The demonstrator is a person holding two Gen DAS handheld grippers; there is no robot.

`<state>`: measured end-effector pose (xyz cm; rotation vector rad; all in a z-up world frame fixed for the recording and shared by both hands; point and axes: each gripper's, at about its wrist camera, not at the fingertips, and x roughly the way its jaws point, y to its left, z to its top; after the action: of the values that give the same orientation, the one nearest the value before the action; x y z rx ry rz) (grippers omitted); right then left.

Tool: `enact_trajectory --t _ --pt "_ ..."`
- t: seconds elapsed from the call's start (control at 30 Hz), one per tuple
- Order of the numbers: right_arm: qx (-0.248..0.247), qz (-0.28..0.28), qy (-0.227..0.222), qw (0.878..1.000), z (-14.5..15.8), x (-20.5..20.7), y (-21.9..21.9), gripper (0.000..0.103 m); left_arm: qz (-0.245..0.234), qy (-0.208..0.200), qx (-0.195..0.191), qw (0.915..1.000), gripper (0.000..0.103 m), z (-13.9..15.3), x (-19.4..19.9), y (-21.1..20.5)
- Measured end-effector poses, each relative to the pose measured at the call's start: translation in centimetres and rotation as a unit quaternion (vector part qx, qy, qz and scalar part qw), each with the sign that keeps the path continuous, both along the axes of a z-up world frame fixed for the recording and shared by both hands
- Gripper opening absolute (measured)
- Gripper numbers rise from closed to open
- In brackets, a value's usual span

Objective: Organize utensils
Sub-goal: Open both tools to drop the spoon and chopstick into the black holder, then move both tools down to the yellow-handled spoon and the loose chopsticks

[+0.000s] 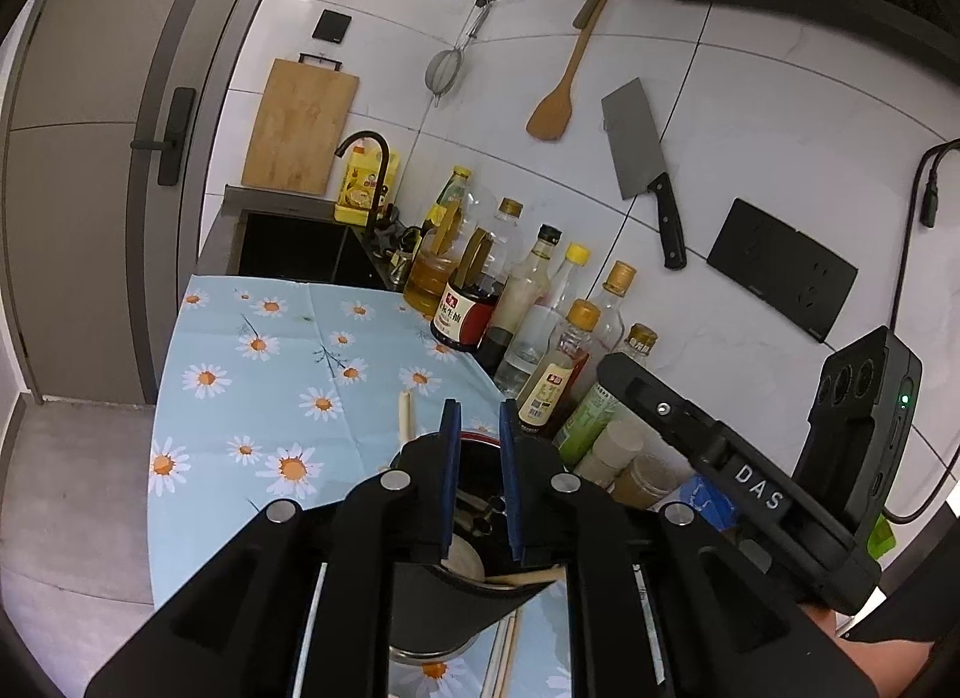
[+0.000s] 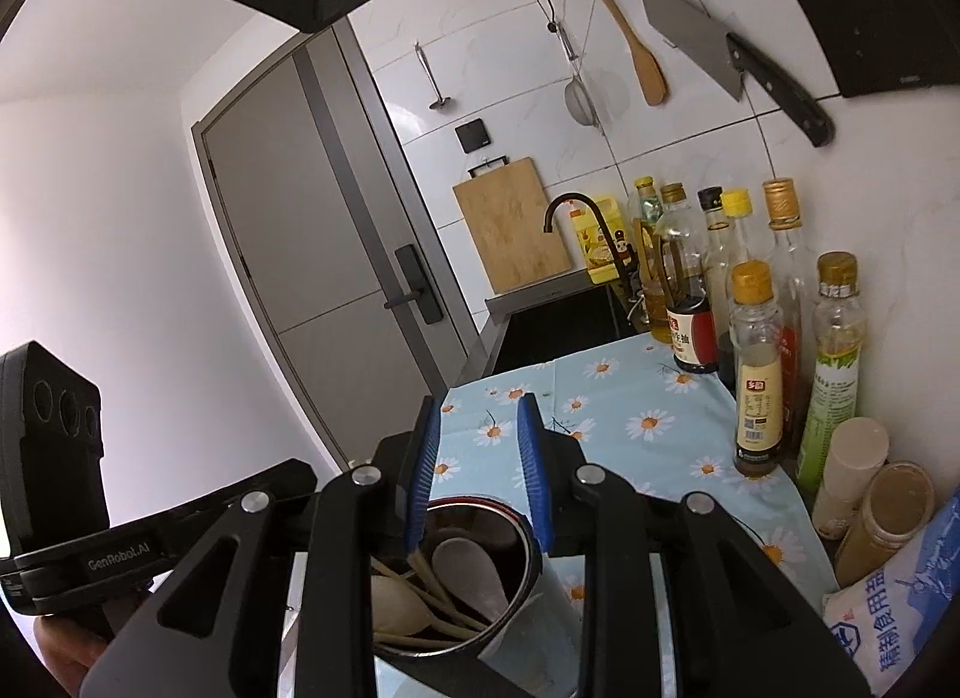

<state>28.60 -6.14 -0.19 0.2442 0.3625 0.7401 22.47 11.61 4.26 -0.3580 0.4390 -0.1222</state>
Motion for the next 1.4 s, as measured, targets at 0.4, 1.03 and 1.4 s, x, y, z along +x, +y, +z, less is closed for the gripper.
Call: enact_trajectory --t 0.4,1.03,1.4 --pt "0.006 0.017 0.036 0.999 2.2 -3.5 -2.8 0.050 0.027 0.006 -0.014 0.9995 0.028 1.8 -5.4 0.7" --pt "-0.053 0.003 0.388 0.920 -8.6 -3.0 -4.8 0.054 0.045 0.155 -0.091 0.9828 0.047 -8.4 -10.3 0.3" --pt "-0.087 -0.031 0.517 0.851 -14.7 -1.5 -2.6 0.047 0.051 0.205 -0.108 0.9715 0.047 -12.4 -12.2 0.2"
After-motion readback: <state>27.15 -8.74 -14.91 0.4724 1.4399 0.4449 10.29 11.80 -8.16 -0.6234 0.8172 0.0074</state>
